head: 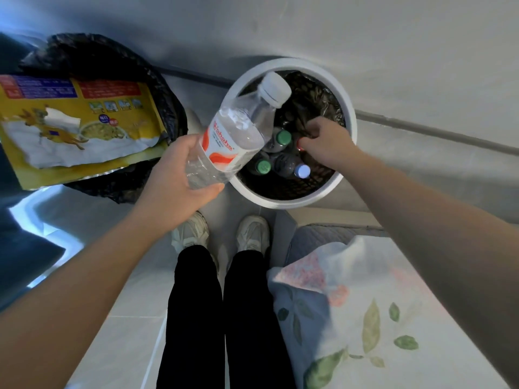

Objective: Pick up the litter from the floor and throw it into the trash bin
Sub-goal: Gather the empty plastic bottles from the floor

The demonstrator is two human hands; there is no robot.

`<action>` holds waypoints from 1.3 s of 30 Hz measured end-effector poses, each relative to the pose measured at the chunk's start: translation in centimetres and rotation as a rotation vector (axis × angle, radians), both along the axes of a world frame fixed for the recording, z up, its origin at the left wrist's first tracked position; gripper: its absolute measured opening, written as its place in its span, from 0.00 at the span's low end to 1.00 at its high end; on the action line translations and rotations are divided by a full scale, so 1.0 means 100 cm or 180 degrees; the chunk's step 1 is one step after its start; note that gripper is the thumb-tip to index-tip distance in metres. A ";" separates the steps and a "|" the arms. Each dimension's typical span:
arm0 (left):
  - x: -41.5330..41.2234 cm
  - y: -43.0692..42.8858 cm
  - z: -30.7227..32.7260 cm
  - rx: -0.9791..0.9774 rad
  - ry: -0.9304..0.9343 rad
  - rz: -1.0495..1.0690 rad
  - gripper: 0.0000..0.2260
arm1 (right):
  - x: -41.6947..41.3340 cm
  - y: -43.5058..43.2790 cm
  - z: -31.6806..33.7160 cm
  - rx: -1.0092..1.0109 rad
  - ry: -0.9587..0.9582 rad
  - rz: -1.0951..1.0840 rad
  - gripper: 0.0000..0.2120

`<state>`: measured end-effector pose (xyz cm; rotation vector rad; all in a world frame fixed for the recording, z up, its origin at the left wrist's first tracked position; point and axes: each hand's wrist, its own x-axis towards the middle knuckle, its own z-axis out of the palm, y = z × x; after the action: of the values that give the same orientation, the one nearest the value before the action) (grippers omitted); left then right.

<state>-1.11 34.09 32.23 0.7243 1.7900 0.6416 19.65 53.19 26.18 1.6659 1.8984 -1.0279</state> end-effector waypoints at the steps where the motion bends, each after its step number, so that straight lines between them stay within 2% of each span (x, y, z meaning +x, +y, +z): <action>1: 0.001 0.006 0.004 0.0035 0.0043 -0.0063 0.29 | -0.001 0.006 0.015 -0.0130 0.0449 -0.0419 0.20; 3: 0.008 0.021 0.008 0.0135 0.0202 -0.0242 0.28 | -0.002 0.017 0.046 -0.0892 0.1442 -0.1109 0.25; 6: 0.021 0.048 0.004 0.0265 0.0310 -0.0385 0.27 | -0.005 0.026 0.077 -0.1843 0.2324 -0.1355 0.32; 7: 0.025 0.057 0.000 0.0309 0.0298 -0.0434 0.26 | -0.008 0.026 0.084 -0.1962 0.2448 -0.1333 0.32; 9: 0.034 0.070 -0.013 0.0444 0.0289 -0.0590 0.28 | -0.015 0.021 0.089 -0.1838 0.2543 -0.1167 0.25; 11: 0.041 0.079 -0.028 0.0483 0.0380 -0.0790 0.31 | -0.020 0.017 0.085 -0.1385 0.2478 -0.1239 0.21; 14: 0.037 0.080 -0.049 0.0375 0.1053 -0.1033 0.33 | -0.019 0.018 0.067 -0.0708 0.2131 -0.1630 0.24; 16: 0.025 0.072 -0.061 0.0148 0.1339 -0.1078 0.32 | -0.021 0.018 0.049 -0.0442 0.1978 -0.1567 0.23; 19: 0.010 0.056 -0.074 -0.0127 0.1128 -0.1095 0.28 | -0.033 0.010 0.019 -0.0384 0.1696 -0.1388 0.23; 22: 0.002 0.045 -0.078 -0.0002 0.0950 -0.1117 0.27 | -0.049 0.000 -0.014 -0.0550 0.1434 -0.1201 0.32; 27: -0.003 0.045 -0.082 0.0006 0.0794 -0.1018 0.27 | -0.062 -0.002 -0.049 -0.0423 0.0967 -0.0893 0.36; 31: -0.003 0.045 -0.082 0.0025 0.0747 -0.0954 0.26 | -0.060 0.001 -0.064 -0.0269 0.0558 -0.0805 0.35; 39: -0.004 0.043 -0.086 0.0034 0.0820 -0.1193 0.30 | -0.063 -0.004 -0.056 0.0018 0.0243 -0.0870 0.45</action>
<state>-1.53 38.40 23.65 1.1572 1.8143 0.3167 13.34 52.76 20.59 1.9546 1.7525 -1.2057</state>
